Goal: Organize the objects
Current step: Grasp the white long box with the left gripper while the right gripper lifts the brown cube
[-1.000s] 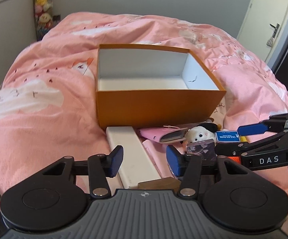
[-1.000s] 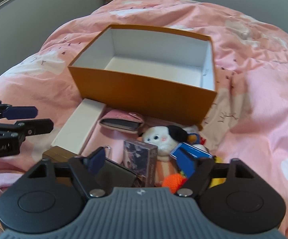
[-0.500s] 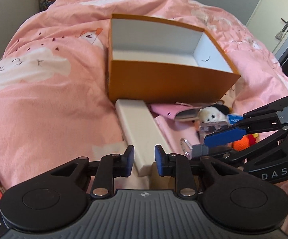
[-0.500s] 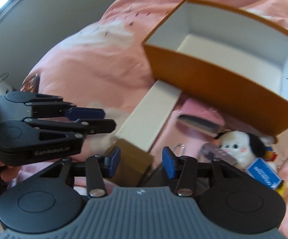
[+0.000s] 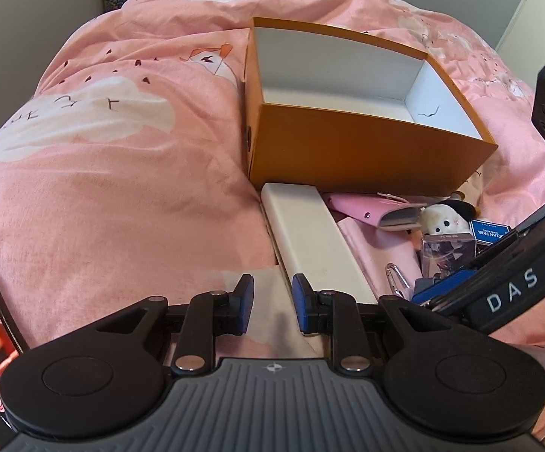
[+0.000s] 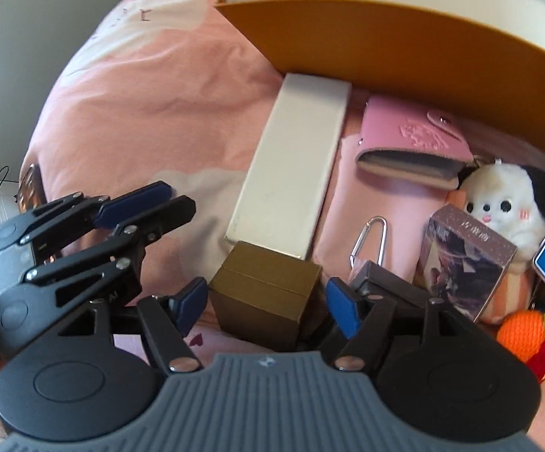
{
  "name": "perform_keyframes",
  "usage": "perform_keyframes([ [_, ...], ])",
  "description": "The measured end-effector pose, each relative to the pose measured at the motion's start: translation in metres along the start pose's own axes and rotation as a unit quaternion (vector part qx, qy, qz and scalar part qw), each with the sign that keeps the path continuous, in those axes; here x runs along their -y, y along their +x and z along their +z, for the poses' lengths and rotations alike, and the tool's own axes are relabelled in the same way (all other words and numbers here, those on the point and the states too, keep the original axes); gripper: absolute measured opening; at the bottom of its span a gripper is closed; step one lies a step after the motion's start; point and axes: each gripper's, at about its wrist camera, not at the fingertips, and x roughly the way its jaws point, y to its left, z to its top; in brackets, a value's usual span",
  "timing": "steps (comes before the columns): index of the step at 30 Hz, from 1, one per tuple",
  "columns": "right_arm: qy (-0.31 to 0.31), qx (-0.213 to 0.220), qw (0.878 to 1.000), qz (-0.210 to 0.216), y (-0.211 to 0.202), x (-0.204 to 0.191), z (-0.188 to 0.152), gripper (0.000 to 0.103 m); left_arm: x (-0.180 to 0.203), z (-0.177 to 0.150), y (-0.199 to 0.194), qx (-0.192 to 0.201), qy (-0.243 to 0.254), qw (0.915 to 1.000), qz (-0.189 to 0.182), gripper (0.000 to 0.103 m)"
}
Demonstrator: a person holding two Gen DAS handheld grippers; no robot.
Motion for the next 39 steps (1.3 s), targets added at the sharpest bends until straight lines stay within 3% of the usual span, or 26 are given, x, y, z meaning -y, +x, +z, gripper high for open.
perform_keyframes([
  [10, 0.035, -0.028, 0.999, 0.006, 0.009, 0.001, 0.014, 0.072, -0.006, 0.0, 0.005, -0.004, -0.004, 1.0, 0.003, 0.028],
  [23, -0.001, -0.038, 0.999, -0.02, 0.014, -0.004, 0.014, 0.067, -0.01, 0.002, 0.006, -0.002, -0.014, 0.9999, -0.005, 0.032],
  [30, -0.023, 0.017, 0.999, -0.017, -0.027, -0.002, 0.011, 0.067, -0.009, 0.011, 0.012, 0.001, -0.036, 0.9989, -0.029, 0.043],
  [36, -0.032, 0.1, 0.994, -0.033, -0.067, 0.005, 0.02, 0.067, -0.017, 0.026, 0.032, -0.012, -0.099, 0.9921, -0.077, 0.054],
  [39, -0.026, 0.128, 0.99, -0.048, -0.077, 0.016, 0.027, 0.067, -0.02, 0.032, 0.047, -0.023, -0.119, 0.99, -0.071, 0.055],
])
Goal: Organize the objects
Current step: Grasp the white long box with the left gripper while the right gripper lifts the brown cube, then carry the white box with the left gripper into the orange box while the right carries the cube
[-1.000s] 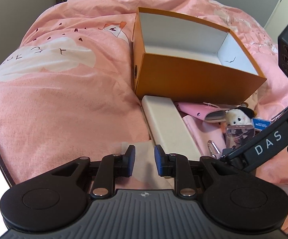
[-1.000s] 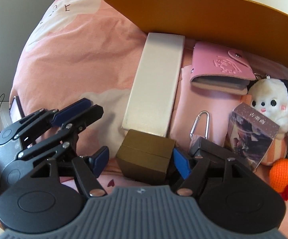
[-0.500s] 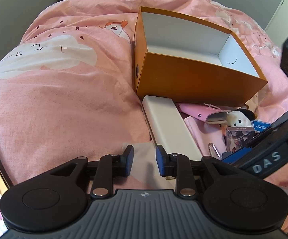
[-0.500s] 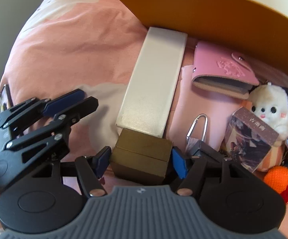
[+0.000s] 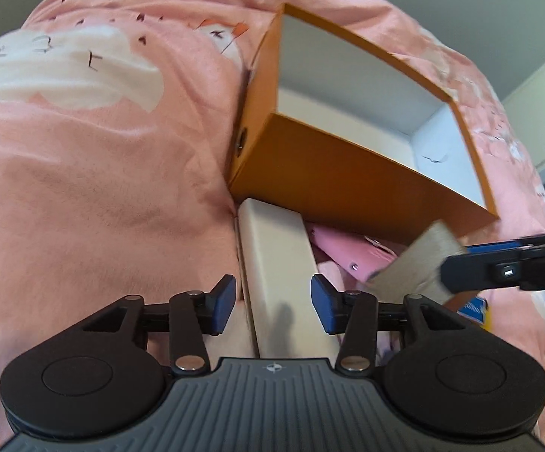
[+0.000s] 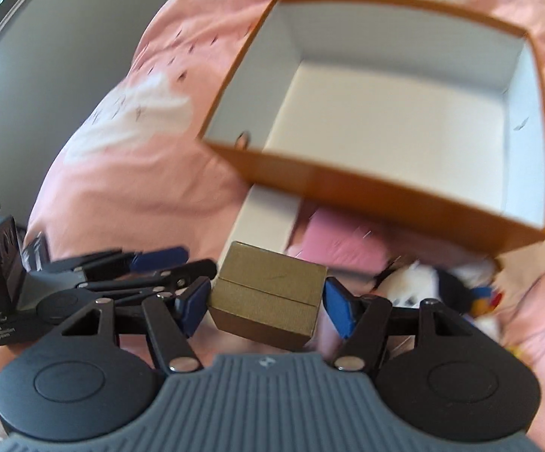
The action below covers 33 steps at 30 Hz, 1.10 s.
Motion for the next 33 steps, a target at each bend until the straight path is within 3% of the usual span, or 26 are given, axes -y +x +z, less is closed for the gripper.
perform_keyframes([
  [8, 0.007, 0.036, 0.999, -0.034, -0.007, 0.03, 0.005, 0.067, -0.009, 0.012, 0.045, -0.05, -0.047, 0.9977, -0.002, 0.056],
  [13, 0.004, 0.048, 0.998, -0.046, -0.006, 0.039, 0.004, 0.067, -0.018, 0.008, 0.062, -0.074, -0.086, 0.993, -0.032, 0.07],
  [16, 0.008, 0.05, 0.998, -0.043, -0.003, 0.042, 0.004, 0.067, -0.025, 0.004, 0.075, -0.092, -0.118, 0.9869, -0.059, 0.07],
  [20, 0.017, 0.047, 0.998, -0.034, 0.002, 0.043, 0.005, 0.067, -0.025, 0.004, 0.076, -0.095, -0.126, 0.9857, -0.061, 0.068],
  [26, 0.026, 0.049, 0.998, -0.032, 0.004, 0.044, 0.002, 0.067, -0.017, 0.001, 0.064, -0.067, -0.117, 0.9896, -0.051, 0.053],
  [30, 0.027, 0.054, 0.998, -0.034, 0.0, 0.046, -0.002, 0.067, -0.007, -0.005, 0.047, -0.032, -0.092, 0.9945, -0.037, 0.039],
  [33, 0.029, 0.057, 0.997, -0.035, -0.003, 0.047, -0.005, 0.067, 0.001, -0.008, 0.034, -0.006, -0.068, 0.9972, -0.03, 0.034],
])
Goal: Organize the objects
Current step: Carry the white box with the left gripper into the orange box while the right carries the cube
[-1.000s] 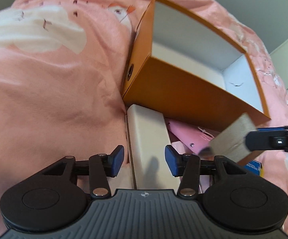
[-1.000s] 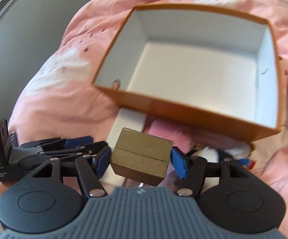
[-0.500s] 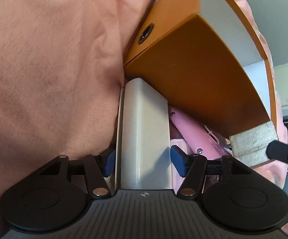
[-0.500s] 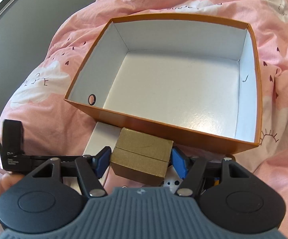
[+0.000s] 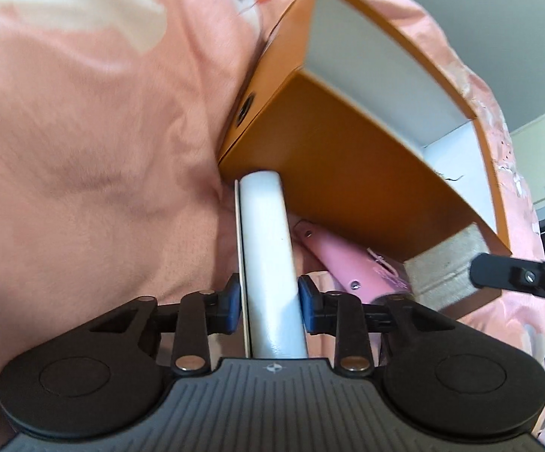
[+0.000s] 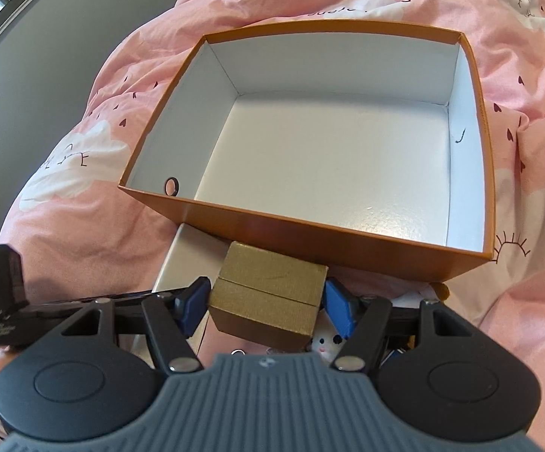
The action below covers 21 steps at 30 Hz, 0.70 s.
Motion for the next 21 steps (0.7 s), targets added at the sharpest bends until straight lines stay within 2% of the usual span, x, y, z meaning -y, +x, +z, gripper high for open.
perform_keyframes([
  [5, -0.004, 0.011, 1.0, 0.003, -0.01, -0.001, -0.001, 0.067, 0.016, -0.007, -0.024, 0.053, 0.046, 0.9972, 0.024, 0.033],
  [6, -0.007, 0.015, 1.0, 0.003, -0.013, -0.002, -0.001, 0.067, 0.018, 0.001, -0.028, 0.06, 0.049, 0.9967, 0.022, 0.033],
  [13, -0.03, 0.04, 0.999, 0.009, -0.035, -0.011, 0.007, 0.067, 0.021, 0.006, -0.059, 0.092, 0.065, 0.9937, -0.006, 0.032],
  [21, -0.052, 0.07, 0.996, 0.026, -0.06, -0.022, 0.014, 0.067, 0.043, 0.021, -0.099, 0.134, 0.073, 0.987, -0.049, 0.032],
])
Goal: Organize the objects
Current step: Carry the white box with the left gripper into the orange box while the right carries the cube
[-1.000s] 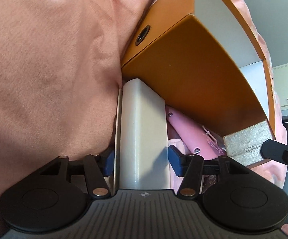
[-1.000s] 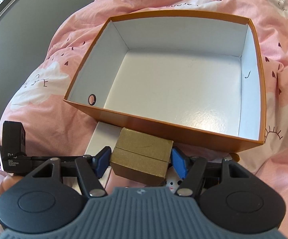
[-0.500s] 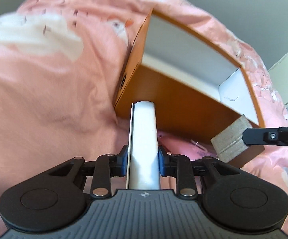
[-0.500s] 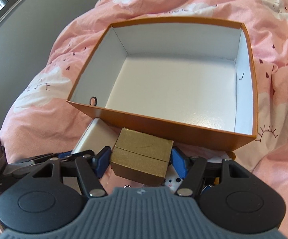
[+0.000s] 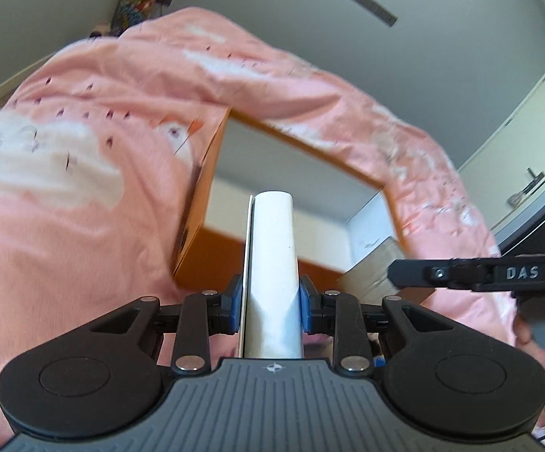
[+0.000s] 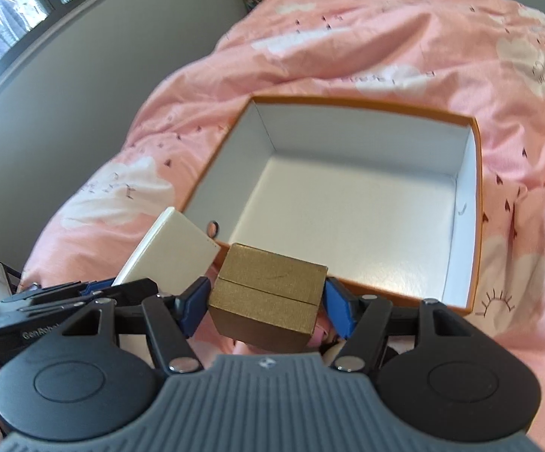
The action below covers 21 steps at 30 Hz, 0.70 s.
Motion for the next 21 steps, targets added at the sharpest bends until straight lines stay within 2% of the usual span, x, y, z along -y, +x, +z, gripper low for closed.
perform_keyframes([
  [6, -0.011, 0.04, 0.999, 0.0, -0.016, -0.002, 0.02, 0.067, 0.017, 0.029, -0.002, 0.032, 0.027, 0.999, -0.013, 0.032],
  [11, 0.002, 0.067, 0.998, -0.001, -0.015, 0.009, 0.043, 0.067, 0.027, 0.065, 0.022, 0.035, 0.05, 0.998, -0.017, 0.032],
  [14, 0.026, 0.077, 0.997, -0.008, -0.005, 0.023, 0.059, 0.067, 0.033, 0.085, 0.051, 0.017, 0.066, 0.9977, -0.008, 0.032],
  [17, 0.053, 0.074, 0.996, -0.018, 0.014, 0.041, 0.072, 0.067, 0.038, 0.097, 0.088, -0.019, 0.086, 0.996, 0.011, 0.032],
  [21, 0.078, 0.047, 0.995, -0.032, 0.048, 0.063, 0.075, 0.067, 0.05, 0.097, 0.134, -0.054, 0.158, 0.9842, 0.06, 0.032],
])
